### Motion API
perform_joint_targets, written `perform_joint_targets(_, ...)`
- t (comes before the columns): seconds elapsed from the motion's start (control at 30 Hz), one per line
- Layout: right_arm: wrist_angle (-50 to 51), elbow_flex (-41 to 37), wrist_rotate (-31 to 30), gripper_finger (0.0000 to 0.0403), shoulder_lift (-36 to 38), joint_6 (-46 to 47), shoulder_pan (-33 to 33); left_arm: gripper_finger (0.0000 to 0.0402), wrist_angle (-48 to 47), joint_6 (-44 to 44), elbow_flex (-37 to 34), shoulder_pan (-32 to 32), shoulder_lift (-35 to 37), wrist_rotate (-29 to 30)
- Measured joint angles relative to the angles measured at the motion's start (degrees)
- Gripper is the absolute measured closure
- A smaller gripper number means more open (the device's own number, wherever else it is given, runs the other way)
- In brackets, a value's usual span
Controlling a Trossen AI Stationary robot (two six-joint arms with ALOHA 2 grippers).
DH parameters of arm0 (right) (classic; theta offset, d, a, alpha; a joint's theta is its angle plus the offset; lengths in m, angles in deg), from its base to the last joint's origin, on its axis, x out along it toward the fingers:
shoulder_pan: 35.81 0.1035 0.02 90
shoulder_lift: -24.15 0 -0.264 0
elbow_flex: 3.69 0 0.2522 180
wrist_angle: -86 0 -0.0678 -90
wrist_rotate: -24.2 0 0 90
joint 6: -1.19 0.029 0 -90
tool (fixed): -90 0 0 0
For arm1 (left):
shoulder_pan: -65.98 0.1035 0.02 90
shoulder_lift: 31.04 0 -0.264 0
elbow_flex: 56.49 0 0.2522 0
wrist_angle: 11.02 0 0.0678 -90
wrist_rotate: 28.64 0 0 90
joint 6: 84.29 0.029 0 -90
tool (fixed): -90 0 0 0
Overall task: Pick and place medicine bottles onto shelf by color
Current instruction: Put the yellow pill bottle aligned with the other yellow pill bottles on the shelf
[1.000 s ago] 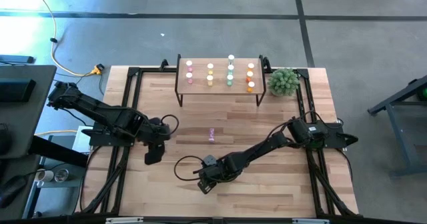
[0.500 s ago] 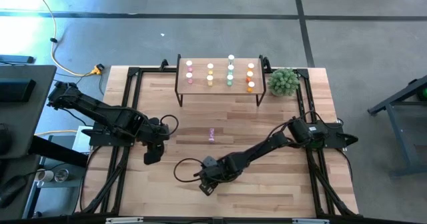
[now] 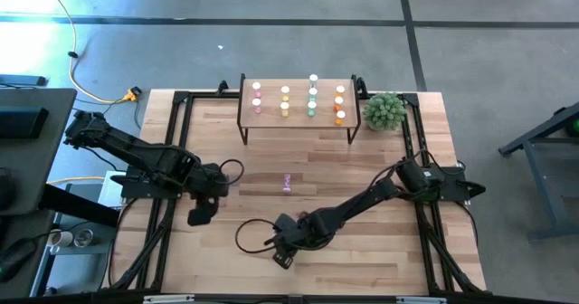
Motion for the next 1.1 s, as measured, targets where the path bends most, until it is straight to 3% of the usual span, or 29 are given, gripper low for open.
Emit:
perform_joint_targets(0.53,-6.5,0.2,-10.5,0.0307,7.2,-18.5,-0.2,0.0216,17.1,7.3,0.0,0.0,0.0,-0.1)
perform_joint_targets(0.7,-6.3,0.3,-13.2,0.0307,10.8,-24.7,-1.2,0.0216,22.8,13.8,0.0,0.0,0.0,1.6)
perform_joint_targets(0.93,-3.5,0.3,-12.8,0.0307,14.0,-28.1,-3.1,0.0216,30.7,17.6,0.0,2.5,0.0,7.0)
perform_joint_targets(1.1,0.0,0.3,-12.7,0.0307,14.7,-28.6,-5.2,0.0216,32.3,20.3,0.0,5.5,0.0,7.3)
